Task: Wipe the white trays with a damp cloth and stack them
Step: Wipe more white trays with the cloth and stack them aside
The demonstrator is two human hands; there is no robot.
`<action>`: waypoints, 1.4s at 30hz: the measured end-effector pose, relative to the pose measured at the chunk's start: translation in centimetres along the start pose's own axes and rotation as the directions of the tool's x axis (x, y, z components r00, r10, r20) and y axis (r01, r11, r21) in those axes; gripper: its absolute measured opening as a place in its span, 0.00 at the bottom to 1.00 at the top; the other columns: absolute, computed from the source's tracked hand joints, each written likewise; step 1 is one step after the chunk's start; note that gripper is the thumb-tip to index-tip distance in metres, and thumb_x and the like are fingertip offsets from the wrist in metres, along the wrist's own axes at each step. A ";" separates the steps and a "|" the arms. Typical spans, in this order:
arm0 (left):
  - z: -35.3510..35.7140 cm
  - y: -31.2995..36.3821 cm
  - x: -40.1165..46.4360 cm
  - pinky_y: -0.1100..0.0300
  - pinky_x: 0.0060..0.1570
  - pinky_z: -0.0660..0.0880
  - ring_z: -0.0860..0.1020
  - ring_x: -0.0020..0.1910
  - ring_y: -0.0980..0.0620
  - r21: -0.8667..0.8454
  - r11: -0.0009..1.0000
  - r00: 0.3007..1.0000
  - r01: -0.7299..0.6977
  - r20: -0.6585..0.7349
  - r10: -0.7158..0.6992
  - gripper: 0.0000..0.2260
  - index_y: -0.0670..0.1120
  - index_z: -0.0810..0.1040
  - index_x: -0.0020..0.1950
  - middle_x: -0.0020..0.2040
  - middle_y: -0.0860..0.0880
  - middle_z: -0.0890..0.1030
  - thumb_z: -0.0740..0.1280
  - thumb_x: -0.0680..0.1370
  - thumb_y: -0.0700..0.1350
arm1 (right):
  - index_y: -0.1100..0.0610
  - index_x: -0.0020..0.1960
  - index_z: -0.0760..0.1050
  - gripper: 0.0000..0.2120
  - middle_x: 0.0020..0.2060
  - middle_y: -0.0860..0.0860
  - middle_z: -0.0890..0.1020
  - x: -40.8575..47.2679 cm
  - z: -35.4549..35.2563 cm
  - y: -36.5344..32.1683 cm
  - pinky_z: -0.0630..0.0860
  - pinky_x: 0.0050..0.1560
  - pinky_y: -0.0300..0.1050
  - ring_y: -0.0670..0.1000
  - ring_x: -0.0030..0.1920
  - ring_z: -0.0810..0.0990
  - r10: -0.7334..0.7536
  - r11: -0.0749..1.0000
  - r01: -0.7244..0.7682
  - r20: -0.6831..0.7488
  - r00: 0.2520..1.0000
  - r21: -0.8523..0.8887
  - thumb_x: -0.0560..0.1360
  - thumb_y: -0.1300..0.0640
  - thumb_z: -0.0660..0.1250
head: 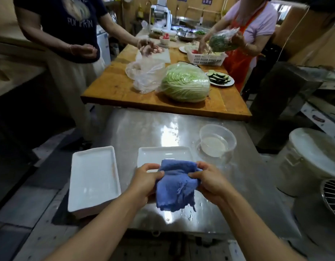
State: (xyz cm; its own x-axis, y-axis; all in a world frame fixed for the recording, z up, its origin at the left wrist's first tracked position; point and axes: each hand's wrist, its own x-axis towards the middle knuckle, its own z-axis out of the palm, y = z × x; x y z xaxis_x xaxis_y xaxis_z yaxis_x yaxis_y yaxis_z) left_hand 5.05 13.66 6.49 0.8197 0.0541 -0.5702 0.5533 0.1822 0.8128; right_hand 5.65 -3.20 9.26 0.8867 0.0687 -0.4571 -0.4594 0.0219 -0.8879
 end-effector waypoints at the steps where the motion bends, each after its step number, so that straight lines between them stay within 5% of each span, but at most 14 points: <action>1: -0.6 -0.3 0.0 0.64 0.25 0.73 0.77 0.30 0.48 0.039 0.999 1.000 -0.006 -0.013 0.006 0.09 0.47 0.75 0.54 0.34 0.44 0.80 0.65 0.76 0.37 | 0.63 0.40 0.73 0.13 0.33 0.58 0.76 -0.2 0.1 0.5 0.71 0.32 0.43 0.53 0.33 0.75 0.025 1.000 -0.024 -0.026 0.999 0.004 0.71 0.78 0.56; 3: -1.5 -0.7 0.1 0.62 0.26 0.75 0.77 0.31 0.48 0.086 0.996 0.999 -0.036 -0.036 0.039 0.09 0.47 0.74 0.53 0.33 0.46 0.79 0.65 0.75 0.36 | 0.64 0.42 0.73 0.13 0.34 0.59 0.75 -0.5 0.1 0.9 0.71 0.31 0.42 0.53 0.33 0.74 0.050 0.999 -0.049 -0.073 0.996 0.018 0.71 0.77 0.55; 7: -3.4 -0.9 1.8 0.53 0.48 0.76 0.79 0.46 0.48 0.393 0.904 0.947 -0.169 -0.191 0.260 0.09 0.48 0.75 0.52 0.44 0.49 0.80 0.68 0.73 0.40 | 0.65 0.52 0.72 0.14 0.38 0.60 0.77 -0.5 -0.9 -0.1 0.73 0.31 0.41 0.53 0.35 0.76 0.023 0.999 -0.015 -0.187 0.982 0.045 0.72 0.76 0.53; 10: -4.3 -0.9 3.9 0.53 0.53 0.74 0.77 0.51 0.47 0.534 0.837 0.915 -0.119 -0.268 0.301 0.12 0.46 0.72 0.56 0.50 0.48 0.78 0.69 0.74 0.44 | 0.64 0.52 0.73 0.14 0.41 0.60 0.77 0.1 -2.3 -1.6 0.75 0.37 0.45 0.55 0.39 0.77 -0.007 0.999 0.021 -0.271 0.963 0.049 0.74 0.74 0.54; 14: -4.3 -1.6 6.8 0.57 0.49 0.70 0.75 0.54 0.44 0.688 0.726 0.912 0.003 -0.299 0.280 0.16 0.43 0.72 0.58 0.56 0.45 0.78 0.69 0.74 0.47 | 0.60 0.45 0.74 0.14 0.38 0.59 0.77 1.2 -4.0 -1.8 0.74 0.36 0.45 0.54 0.37 0.76 0.018 0.996 0.009 -0.297 0.955 0.088 0.75 0.74 0.54; 20: -4.0 -1.8 7.7 0.57 0.42 0.73 0.76 0.43 0.46 0.798 0.603 0.843 -0.004 -0.321 0.431 0.06 0.45 0.73 0.46 0.46 0.45 0.80 0.69 0.72 0.42 | 0.59 0.43 0.74 0.15 0.36 0.58 0.77 2.8 -5.9 -0.7 0.72 0.33 0.45 0.53 0.34 0.75 0.034 0.994 0.001 -0.322 0.946 0.105 0.74 0.75 0.54; 23: -4.1 -1.5 7.3 0.52 0.48 0.77 0.77 0.46 0.46 0.729 0.684 0.837 -0.035 -0.352 0.418 0.06 0.46 0.73 0.47 0.47 0.47 0.79 0.68 0.73 0.41 | 0.60 0.43 0.74 0.15 0.36 0.58 0.78 3.6 -6.5 -0.8 0.73 0.36 0.45 0.54 0.35 0.76 0.034 0.988 0.017 -0.327 0.944 0.151 0.74 0.75 0.54; 29: -4.0 -1.0 7.5 0.43 0.50 0.79 0.78 0.51 0.41 0.294 0.956 0.959 -0.021 -0.264 0.102 0.10 0.41 0.72 0.52 0.52 0.40 0.78 0.62 0.73 0.32 | 0.61 0.44 0.74 0.14 0.38 0.58 0.78 4.4 -7.5 -1.0 0.75 0.38 0.46 0.54 0.37 0.77 0.045 0.974 0.027 -0.312 0.949 0.223 0.74 0.75 0.54; 34: -3.9 -1.3 6.6 0.56 0.34 0.79 0.79 0.45 0.46 0.103 0.995 0.987 -0.014 -0.156 0.030 0.19 0.40 0.74 0.60 0.50 0.43 0.81 0.58 0.73 0.25 | 0.62 0.45 0.74 0.14 0.38 0.59 0.78 4.7 -9.6 -1.2 0.75 0.37 0.45 0.55 0.37 0.78 0.025 0.959 0.067 -0.318 0.948 0.275 0.73 0.75 0.54; 38: -2.1 0.7 6.7 0.47 0.46 0.78 0.79 0.47 0.41 0.087 0.993 0.985 -0.077 -0.147 0.089 0.22 0.39 0.73 0.61 0.51 0.41 0.80 0.57 0.71 0.24 | 0.61 0.44 0.75 0.14 0.37 0.58 0.79 5.2 -11.7 -1.4 0.76 0.35 0.45 0.54 0.36 0.79 0.004 0.954 0.102 -0.351 0.936 0.283 0.73 0.74 0.54; 42: 2.1 4.4 7.4 0.54 0.28 0.80 0.77 0.45 0.42 0.080 0.984 0.979 -0.162 -0.113 0.170 0.20 0.40 0.68 0.59 0.50 0.42 0.76 0.56 0.70 0.23 | 0.61 0.43 0.76 0.14 0.35 0.57 0.80 5.6 -13.5 -1.3 0.76 0.32 0.44 0.53 0.33 0.80 0.000 0.938 0.132 -0.381 0.925 0.320 0.72 0.75 0.54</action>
State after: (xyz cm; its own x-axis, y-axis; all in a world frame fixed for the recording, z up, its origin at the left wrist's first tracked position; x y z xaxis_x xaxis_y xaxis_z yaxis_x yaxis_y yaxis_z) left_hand 13.90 12.86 6.11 0.8797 0.1953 -0.4335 0.4237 0.0920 0.9011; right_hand 11.90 -16.34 7.21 0.8393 -0.3161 -0.4423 -0.3307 0.3490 -0.8768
